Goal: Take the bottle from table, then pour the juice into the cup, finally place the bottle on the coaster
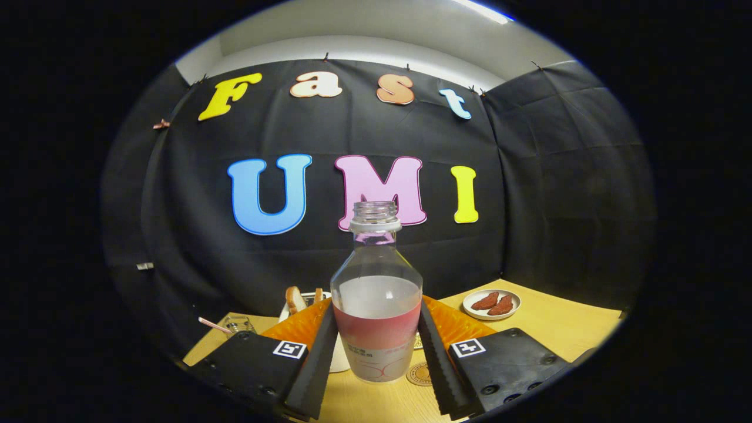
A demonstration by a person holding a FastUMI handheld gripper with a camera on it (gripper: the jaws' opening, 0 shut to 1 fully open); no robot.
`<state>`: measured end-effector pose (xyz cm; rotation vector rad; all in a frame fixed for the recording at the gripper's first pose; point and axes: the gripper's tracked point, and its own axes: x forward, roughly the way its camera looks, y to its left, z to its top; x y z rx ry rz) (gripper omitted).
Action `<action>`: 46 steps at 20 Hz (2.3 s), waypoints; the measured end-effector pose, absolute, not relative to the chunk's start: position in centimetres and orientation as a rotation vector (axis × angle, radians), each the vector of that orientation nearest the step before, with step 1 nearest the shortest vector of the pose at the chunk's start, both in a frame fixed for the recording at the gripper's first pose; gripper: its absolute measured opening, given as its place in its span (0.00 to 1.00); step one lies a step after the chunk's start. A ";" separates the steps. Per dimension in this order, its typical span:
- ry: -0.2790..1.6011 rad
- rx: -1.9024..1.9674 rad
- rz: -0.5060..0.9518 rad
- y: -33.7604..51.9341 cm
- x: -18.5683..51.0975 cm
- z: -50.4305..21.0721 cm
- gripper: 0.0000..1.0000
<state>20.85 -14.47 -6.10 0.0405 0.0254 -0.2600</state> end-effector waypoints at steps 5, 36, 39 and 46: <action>0.032 -0.067 -0.402 -18.1 22.9 -10.2 0.74; 0.190 -0.020 -0.543 -25.1 26.7 -24.4 0.82; 0.195 -0.024 -0.535 -25.2 26.1 -24.0 1.00; 0.230 -0.011 -0.498 -22.8 23.3 -22.7 0.97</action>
